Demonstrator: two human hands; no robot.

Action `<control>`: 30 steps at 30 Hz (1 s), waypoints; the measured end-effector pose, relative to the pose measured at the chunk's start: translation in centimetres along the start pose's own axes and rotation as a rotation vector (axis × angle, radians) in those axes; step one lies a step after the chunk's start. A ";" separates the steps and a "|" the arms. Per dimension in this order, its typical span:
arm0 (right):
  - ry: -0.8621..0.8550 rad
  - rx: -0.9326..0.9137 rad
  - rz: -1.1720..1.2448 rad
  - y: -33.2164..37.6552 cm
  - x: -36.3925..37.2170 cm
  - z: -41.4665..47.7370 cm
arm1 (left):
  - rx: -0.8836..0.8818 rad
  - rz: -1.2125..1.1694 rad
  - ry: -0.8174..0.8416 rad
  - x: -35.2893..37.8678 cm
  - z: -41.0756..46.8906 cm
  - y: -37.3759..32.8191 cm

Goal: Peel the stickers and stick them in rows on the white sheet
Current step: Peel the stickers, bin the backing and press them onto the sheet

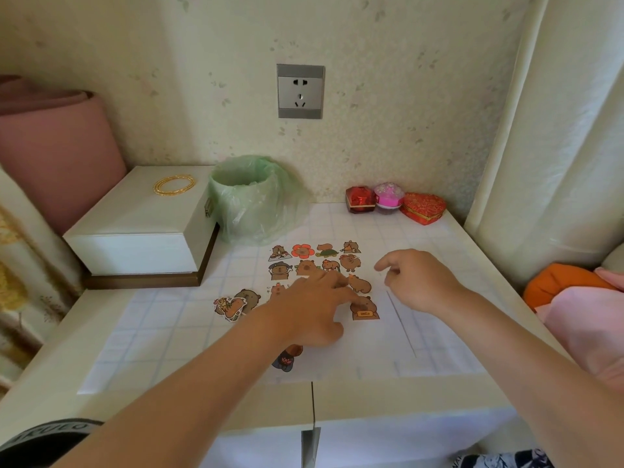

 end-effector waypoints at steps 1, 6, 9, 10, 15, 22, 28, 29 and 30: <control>0.003 -0.020 0.000 0.0 0.0 -0.2 | 0.017 -0.010 -0.012 0.0 -0.1 -0.3; 0.096 -0.210 -0.090 1.3 1.4 -2.0 | 0.096 0.083 -0.032 1.0 -0.2 -1.4; 0.127 -0.291 -0.241 1.6 2.4 -3.1 | 0.097 0.167 -0.048 1.5 -0.3 -1.4; 0.111 -0.303 -0.275 1.6 2.5 -3.3 | 0.091 0.197 -0.051 1.6 -0.5 -1.5; 0.042 -0.356 -0.323 1.3 2.7 -4.0 | 0.034 0.246 -0.034 3.2 -1.5 -1.7; -0.114 -0.390 -0.292 0.7 2.5 -4.9 | 0.049 0.155 -0.103 3.3 -1.7 -1.6; -0.150 -0.603 -0.301 1.5 3.9 -7.1 | 0.123 0.101 -0.202 2.5 -1.8 -1.5; -0.160 -0.600 -0.299 1.5 3.8 -7.1 | 0.128 0.099 -0.207 2.5 -1.9 -1.4; -0.170 -0.593 -0.292 1.4 3.6 -7.1 | 0.135 0.107 -0.221 2.5 -2.0 -1.3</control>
Point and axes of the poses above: each hand's wrist, its own z-axis towards the middle knuckle, its own x-axis out of the palm, y = z × x, the point moved 7 cm from there along z, towards the middle knuckle, and after that the axes turned 2 degrees about -x, right-handed, at the moved point
